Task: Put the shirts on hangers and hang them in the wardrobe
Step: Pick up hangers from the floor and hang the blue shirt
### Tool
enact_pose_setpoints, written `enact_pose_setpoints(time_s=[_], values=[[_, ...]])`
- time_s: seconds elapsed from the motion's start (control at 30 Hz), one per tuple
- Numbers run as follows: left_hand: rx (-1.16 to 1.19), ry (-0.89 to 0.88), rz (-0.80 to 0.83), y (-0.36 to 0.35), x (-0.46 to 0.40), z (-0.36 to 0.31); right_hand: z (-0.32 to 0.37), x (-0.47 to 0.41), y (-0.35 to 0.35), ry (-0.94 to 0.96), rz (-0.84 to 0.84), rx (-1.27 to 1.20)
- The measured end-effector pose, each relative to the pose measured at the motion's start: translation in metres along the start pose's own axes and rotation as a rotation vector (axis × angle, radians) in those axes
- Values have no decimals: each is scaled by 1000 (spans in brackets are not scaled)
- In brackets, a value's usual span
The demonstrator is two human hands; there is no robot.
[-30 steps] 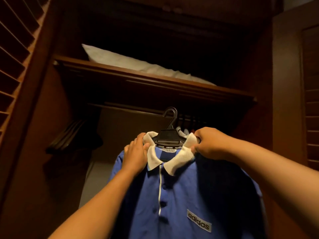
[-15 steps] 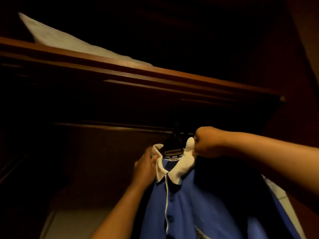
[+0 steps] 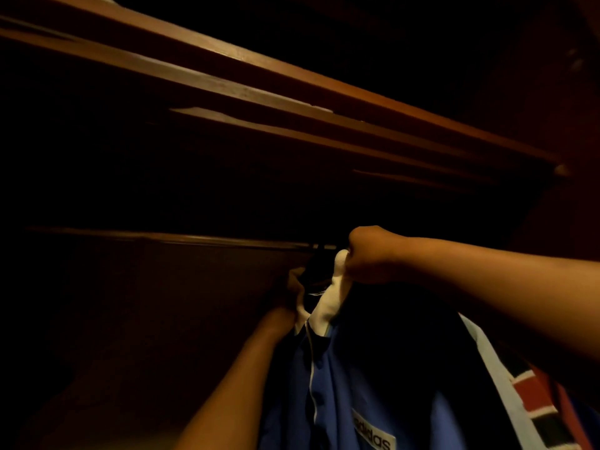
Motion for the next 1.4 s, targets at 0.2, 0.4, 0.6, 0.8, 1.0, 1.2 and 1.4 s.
enact_pose_setpoints(time_s=[0.2, 0.4, 0.6, 0.8, 1.0, 1.2, 1.4], values=[[96, 33, 65, -13, -8, 2, -6, -4, -3, -13, -16, -14], [180, 39, 21, -12, -8, 7, -22, -8, -8, -39, -43, -37], [212, 43, 53, -25, -7, 13, -33, -8, -20, -52, -61, -40], [257, 19, 22, -20, 1, 7, -34, -5, -18, 5, -48, -9], [184, 62, -51, -4, 23, -3, -37, 9, -4, 97, -38, -20], [78, 3, -226, 34, 83, -28, -37, 50, 20, 240, -5, -136], [-45, 125, -311, 47, 217, -36, -36, 129, 27, 423, 1, -354]])
Point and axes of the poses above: each hand's wrist, its own x-axis away from the middle knuckle, its own y-axis out of the back of the hand, z = x × y, the point moved 6 cm from there along -x, towards the middle knuckle, and after that the axes turned 15 degrees about -x, right-handed, at the moved point
